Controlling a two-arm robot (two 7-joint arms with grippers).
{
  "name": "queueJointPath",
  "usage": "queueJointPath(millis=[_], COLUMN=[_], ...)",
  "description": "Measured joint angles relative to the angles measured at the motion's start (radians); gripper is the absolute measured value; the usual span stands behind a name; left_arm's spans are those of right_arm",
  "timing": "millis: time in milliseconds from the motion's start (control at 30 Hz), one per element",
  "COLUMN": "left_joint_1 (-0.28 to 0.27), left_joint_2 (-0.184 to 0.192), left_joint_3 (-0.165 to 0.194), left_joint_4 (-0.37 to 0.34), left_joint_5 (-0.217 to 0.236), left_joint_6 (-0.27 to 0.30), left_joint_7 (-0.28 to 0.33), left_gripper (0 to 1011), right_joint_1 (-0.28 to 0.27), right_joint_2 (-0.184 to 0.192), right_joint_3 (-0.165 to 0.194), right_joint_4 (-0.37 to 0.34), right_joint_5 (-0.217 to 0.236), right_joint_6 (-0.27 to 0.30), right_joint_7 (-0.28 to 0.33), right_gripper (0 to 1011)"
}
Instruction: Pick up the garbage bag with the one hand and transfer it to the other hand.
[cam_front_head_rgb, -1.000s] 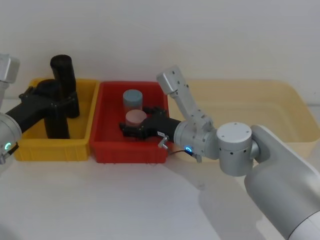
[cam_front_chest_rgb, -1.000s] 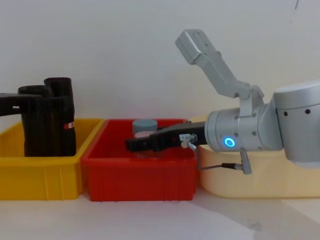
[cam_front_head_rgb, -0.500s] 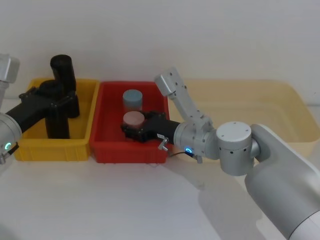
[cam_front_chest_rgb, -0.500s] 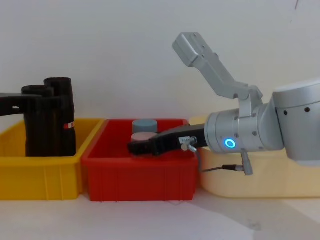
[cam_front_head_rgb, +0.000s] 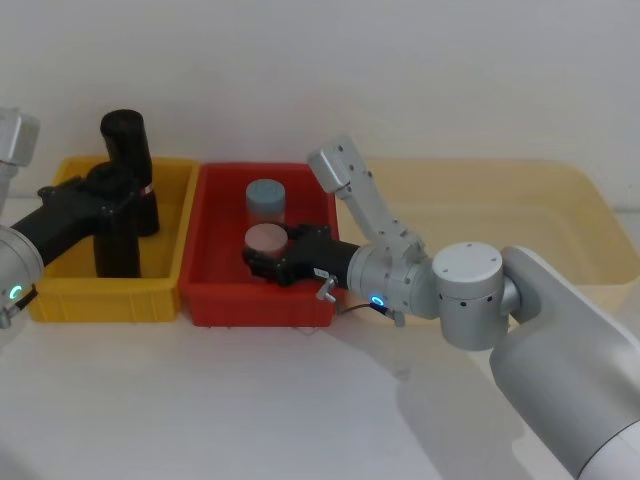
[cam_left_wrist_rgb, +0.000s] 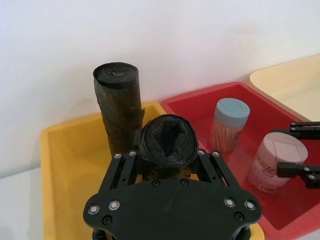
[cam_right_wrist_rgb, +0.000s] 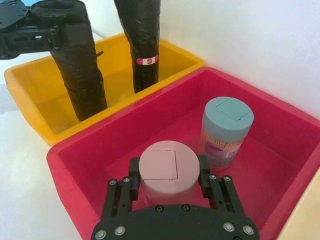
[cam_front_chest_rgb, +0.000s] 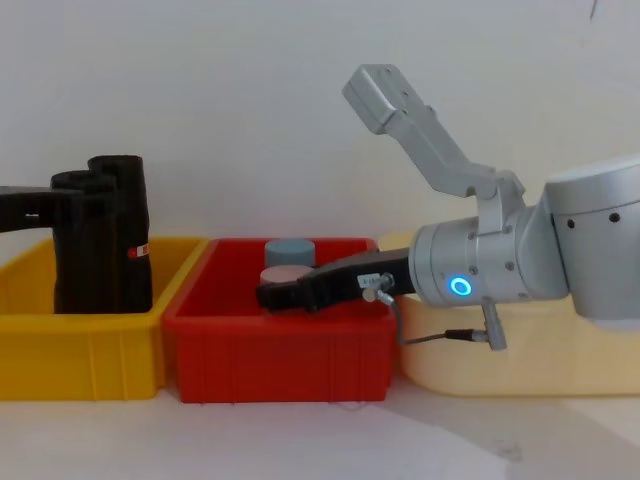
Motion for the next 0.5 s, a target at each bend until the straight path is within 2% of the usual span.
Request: queueJointPath(millis=[500], left_joint_1=[0.0], left_joint_2=[0.0], left_joint_3=[0.0], left_joint_4=[0.0], left_joint_5=[0.0], left_joint_6=[0.0], left_joint_7=[0.0], left_gripper=[370], right_joint_1=[0.0], right_joint_2=[0.001], right_joint_3=[-0.001], right_joint_4=[-0.001], right_joint_5=[-0.002], right_joint_6=[0.003], right_joint_7=[0.002], right_gripper=[665])
